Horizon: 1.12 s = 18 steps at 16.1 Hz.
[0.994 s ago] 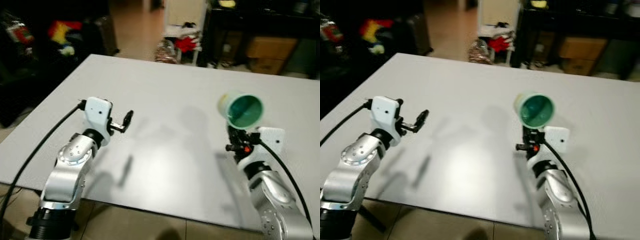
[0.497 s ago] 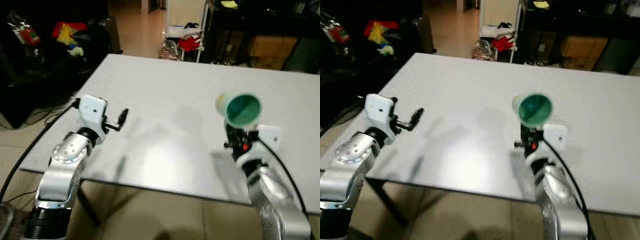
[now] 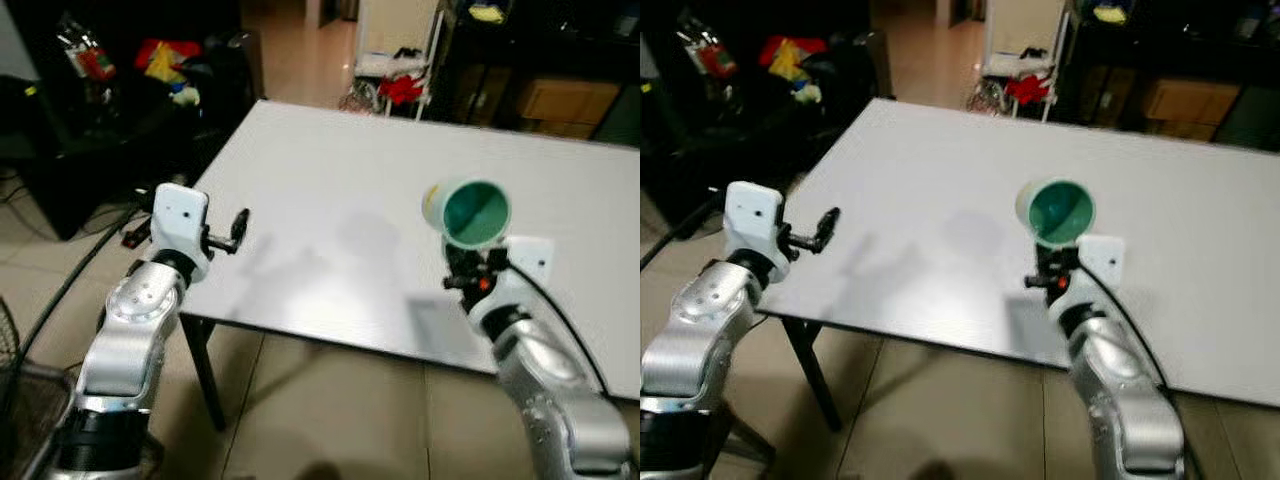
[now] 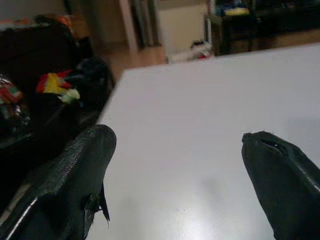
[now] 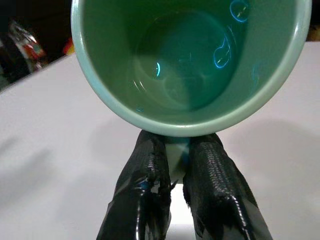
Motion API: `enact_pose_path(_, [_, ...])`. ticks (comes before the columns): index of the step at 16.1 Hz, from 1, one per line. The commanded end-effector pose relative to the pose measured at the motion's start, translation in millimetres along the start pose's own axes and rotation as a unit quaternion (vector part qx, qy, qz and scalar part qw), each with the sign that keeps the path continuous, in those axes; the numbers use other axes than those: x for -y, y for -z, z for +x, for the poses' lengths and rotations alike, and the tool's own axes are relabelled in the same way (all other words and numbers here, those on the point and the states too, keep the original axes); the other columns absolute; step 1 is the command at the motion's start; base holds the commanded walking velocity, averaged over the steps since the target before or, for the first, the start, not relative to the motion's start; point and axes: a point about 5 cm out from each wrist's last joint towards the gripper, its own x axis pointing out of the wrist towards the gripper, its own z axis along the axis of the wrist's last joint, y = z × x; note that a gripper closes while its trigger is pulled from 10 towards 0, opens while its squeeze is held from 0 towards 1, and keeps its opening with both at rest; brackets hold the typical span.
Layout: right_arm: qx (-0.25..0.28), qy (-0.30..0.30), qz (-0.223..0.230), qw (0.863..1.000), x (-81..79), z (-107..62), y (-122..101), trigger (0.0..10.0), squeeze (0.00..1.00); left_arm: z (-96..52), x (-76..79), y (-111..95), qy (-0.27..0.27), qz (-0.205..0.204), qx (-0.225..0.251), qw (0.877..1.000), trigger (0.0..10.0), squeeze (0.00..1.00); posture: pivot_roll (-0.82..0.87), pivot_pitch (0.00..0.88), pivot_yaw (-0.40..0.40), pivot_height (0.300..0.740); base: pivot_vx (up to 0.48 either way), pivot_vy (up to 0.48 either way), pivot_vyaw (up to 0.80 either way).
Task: Setting the table
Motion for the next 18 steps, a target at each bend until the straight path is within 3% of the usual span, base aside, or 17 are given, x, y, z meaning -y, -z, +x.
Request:
enact_pose_path(1, [0.006,-0.001,-0.007,1.000,1.8,0.4,-4,10.0,0.00,2.8,3.6,-5,0.009,0.000,0.011,1.000,10.0,0.00,-0.10,0.000,-0.011,0.740,0.000,0.000,-0.51])
enact_pose_path(4, [0.002,-0.004,-0.008,1.000,2.1,1.7,-3,10.0,0.00,2.6,4.5,-9,0.013,0.000,0.022,1.000,10.0,0.00,-0.10,0.000,-0.017,0.740,0.185,0.000,-0.79])
enact_pose_path(11, [0.001,-0.027,-0.019,0.999,2.2,9.0,-8,10.0,0.00,1.9,6.2,-8,0.018,-0.006,0.027,0.999,10.0,0.00,-0.09,0.000,-0.034,0.740,0.419,0.000,0.00])
enact_pose_path(14, [-0.001,-0.031,-0.020,0.999,1.4,9.2,-7,10.0,0.00,1.1,7.1,-8,0.021,-0.004,0.027,0.999,10.0,0.00,-0.09,0.000,-0.036,0.740,0.467,0.000,-0.69])
enact_pose_path(18, [-0.009,-0.052,-0.025,0.998,0.9,10.5,-8,10.0,0.00,0.3,8.8,-8,0.028,0.000,0.028,0.999,10.0,0.00,-0.09,0.000,-0.038,0.740,0.467,0.000,0.00])
